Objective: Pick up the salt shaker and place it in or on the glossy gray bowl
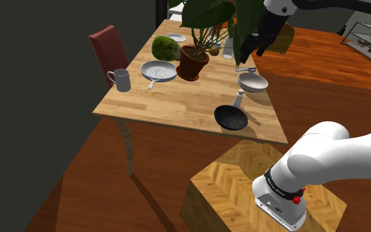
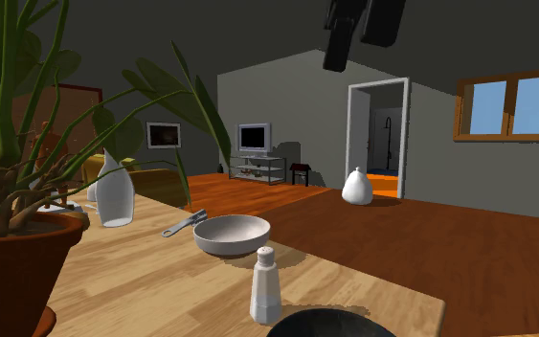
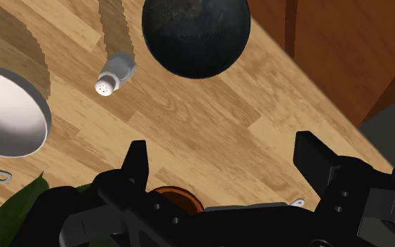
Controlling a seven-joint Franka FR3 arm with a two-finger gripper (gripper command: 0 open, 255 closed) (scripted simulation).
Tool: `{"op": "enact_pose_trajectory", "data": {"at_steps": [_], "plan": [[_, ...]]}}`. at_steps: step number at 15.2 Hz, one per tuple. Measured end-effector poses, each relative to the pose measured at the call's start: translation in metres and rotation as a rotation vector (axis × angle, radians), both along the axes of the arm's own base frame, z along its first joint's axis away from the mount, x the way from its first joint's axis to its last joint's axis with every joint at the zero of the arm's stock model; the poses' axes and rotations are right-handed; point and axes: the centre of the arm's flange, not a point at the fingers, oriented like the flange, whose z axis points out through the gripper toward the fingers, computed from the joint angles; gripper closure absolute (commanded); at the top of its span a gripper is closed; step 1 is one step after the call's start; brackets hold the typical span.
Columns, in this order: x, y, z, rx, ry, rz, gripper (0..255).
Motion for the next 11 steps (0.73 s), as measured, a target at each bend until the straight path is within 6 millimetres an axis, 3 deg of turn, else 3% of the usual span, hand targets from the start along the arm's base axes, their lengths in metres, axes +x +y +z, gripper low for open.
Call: {"op": "enact_pose_trajectory", "data": {"at_steps": [2,5,11], "plan": [[0.003,-0.004,-0.005,0.0,0.004,0.001,0],[0.017,-0.024,-0.028,-0.001,0.026,0.004,0],[0.045,-0.067,-0.092,-0.003,0.076,0.015,0]]}}
